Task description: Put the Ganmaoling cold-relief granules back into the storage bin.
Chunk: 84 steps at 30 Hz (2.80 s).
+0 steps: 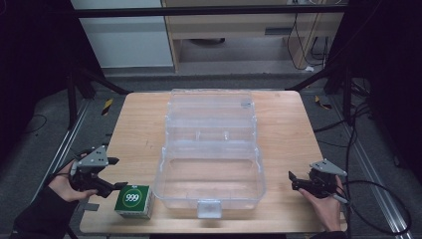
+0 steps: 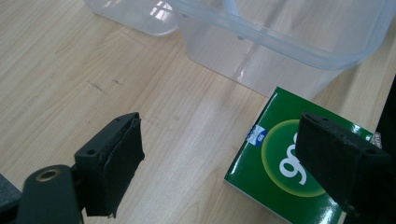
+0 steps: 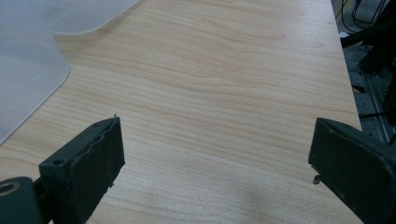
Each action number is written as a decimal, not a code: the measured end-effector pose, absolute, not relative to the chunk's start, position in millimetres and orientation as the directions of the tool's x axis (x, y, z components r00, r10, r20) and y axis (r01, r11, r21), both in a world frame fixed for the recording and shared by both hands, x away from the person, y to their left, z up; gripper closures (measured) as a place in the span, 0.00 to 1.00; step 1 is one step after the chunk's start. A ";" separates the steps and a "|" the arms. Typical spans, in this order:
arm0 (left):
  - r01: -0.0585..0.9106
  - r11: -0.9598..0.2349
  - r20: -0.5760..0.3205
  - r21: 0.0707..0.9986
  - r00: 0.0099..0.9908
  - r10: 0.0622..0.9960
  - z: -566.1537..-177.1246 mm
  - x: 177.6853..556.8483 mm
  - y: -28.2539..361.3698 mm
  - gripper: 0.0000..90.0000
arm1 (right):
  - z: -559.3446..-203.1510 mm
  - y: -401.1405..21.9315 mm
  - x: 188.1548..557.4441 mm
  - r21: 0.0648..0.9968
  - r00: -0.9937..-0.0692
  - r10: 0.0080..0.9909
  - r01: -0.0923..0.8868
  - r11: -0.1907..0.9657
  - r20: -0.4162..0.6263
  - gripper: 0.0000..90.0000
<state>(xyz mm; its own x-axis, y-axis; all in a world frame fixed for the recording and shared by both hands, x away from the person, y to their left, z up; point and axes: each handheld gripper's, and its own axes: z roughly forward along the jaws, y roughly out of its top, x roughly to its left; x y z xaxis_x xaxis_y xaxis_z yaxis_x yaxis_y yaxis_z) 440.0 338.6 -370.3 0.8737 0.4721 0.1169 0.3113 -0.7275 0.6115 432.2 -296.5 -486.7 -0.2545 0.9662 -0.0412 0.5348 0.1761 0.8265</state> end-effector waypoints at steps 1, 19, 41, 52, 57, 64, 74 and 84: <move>0.304 -0.740 0.121 0.601 0.880 0.460 -369.8 438.7 337.1 0.15 | -486.8 -296.4 432.2 0.826 -0.254 0.966 0.534 0.177 -0.043 0.04; 0.242 -0.816 0.123 0.525 0.927 0.354 -373.7 429.8 322.1 0.10 | -487.6 -296.1 432.3 0.824 -0.264 0.963 0.534 0.192 -0.053 0.04; 0.157 -0.883 0.112 0.443 0.967 0.228 -389.3 421.2 305.1 0.06 | -488.8 -295.8 433.0 0.819 -0.270 0.961 0.536 0.205 -0.064 0.03; 0.145 -0.900 0.110 0.411 0.972 0.207 -396.4 421.4 297.6 0.06 | -489.2 -295.3 433.2 0.815 -0.273 0.960 0.541 0.208 -0.063 0.02; 0.134 -0.909 0.104 0.394 0.977 0.189 -400.6 420.6 295.1 0.06 | -489.6 -295.1 433.6 0.813 -0.278 0.958 0.542 0.213 -0.065 0.02; 0.128 -0.916 0.094 0.381 0.980 0.176 -406.6 420.9 292.0 0.06 | -489.9 -294.9 433.7 0.810 -0.280 0.957 0.544 0.220 -0.072 0.02; 0.115 -0.921 0.088 0.373 0.983 0.158 -412.8 423.7 288.3 0.05 | -490.7 -293.8 434.0 0.804 -0.287 0.955 0.550 0.228 -0.075 0.02; 0.112 -0.928 0.068 0.355 0.987 0.146 -425.2 428.0 284.8 0.05 | -491.9 -292.1 434.8 0.797 -0.299 0.951 0.554 0.242 -0.080 0.01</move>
<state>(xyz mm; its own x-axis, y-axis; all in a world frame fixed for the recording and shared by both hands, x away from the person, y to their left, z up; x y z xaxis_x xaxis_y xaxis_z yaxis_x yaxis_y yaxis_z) 428.0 284.8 -425.2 0.9870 0.1457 0.0681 0.1125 -0.9281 0.3549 434.8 -292.1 -491.9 -0.2993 0.9508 -0.0804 0.5537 0.2417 0.7969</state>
